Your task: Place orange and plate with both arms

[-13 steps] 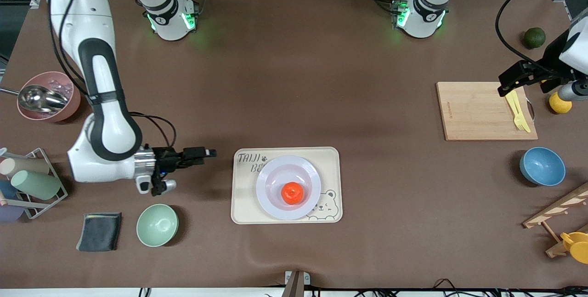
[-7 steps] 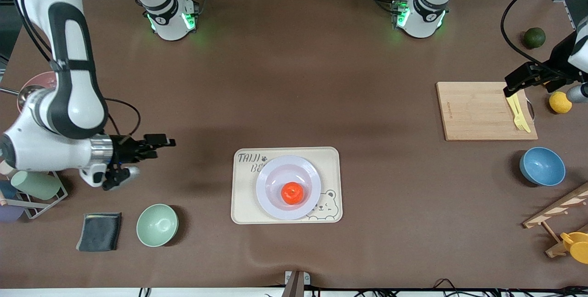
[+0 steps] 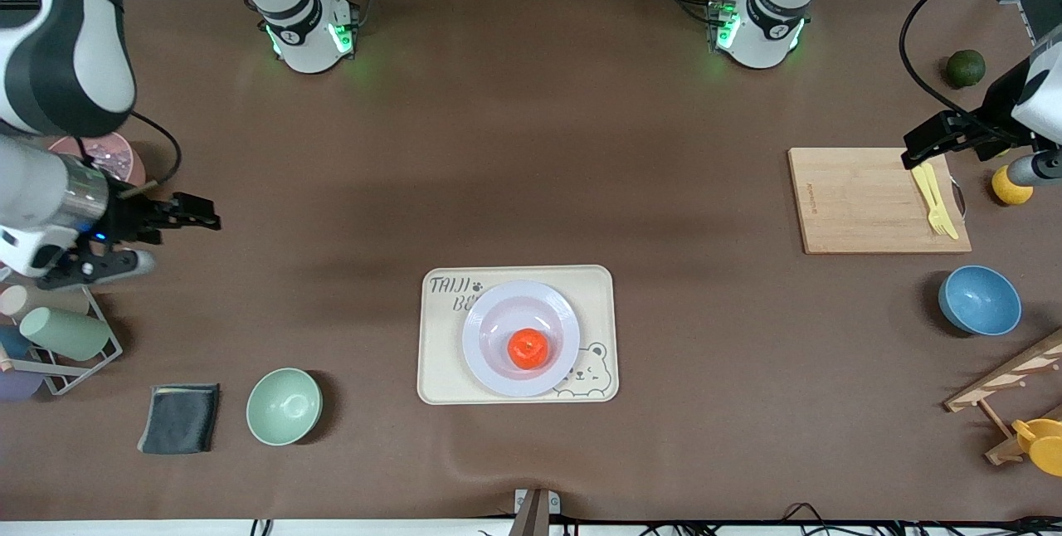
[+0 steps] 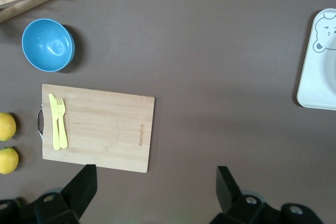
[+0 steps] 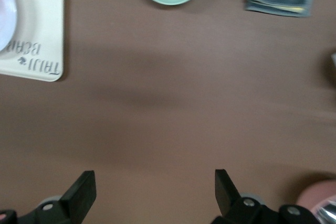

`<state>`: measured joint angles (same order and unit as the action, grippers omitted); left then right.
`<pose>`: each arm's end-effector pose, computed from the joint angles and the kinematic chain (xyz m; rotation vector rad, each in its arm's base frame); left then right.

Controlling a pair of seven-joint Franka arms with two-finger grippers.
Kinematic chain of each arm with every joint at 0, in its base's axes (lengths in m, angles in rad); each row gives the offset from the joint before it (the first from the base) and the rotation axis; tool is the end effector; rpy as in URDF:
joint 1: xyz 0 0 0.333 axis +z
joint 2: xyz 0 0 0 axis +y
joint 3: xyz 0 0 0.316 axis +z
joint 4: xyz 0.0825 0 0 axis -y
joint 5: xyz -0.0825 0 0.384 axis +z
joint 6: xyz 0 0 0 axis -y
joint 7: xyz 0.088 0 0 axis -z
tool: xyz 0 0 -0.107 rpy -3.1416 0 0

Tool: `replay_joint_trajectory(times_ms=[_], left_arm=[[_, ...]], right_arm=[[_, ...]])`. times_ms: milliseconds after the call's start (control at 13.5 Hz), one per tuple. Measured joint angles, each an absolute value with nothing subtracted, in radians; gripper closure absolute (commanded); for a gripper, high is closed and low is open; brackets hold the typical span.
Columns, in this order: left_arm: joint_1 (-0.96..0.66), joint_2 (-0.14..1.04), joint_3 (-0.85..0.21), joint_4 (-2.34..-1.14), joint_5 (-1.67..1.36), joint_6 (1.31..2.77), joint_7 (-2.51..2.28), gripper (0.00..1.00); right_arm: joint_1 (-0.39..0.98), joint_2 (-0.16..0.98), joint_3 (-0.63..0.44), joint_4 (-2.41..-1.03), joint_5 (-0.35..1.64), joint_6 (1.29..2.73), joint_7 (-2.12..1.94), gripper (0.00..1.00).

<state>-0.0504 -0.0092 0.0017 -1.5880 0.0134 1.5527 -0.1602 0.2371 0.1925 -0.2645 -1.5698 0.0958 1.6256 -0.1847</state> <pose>0.5488 -0.0253 0.6199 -3.1205 -0.1743 0.0384 0.6059 0.0054 0.5210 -3.0689 -0.2263 0.1916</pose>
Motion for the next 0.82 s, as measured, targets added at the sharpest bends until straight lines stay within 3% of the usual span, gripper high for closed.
replay_joint_trajectory(times_ms=[520,818], left_arm=[[-0.051,-0.062,-0.038,-1.627,0.018,1.576,-0.160,0.00],[-0.050,-0.068,-0.037,-1.611,0.018,1.584,-0.160,0.00]], right_arm=[[0.226,0.001,-0.270,-1.572,0.018,1.520,0.070,0.00],[0.226,-0.032,-0.262,-1.585,0.016,1.508,0.103,0.00]])
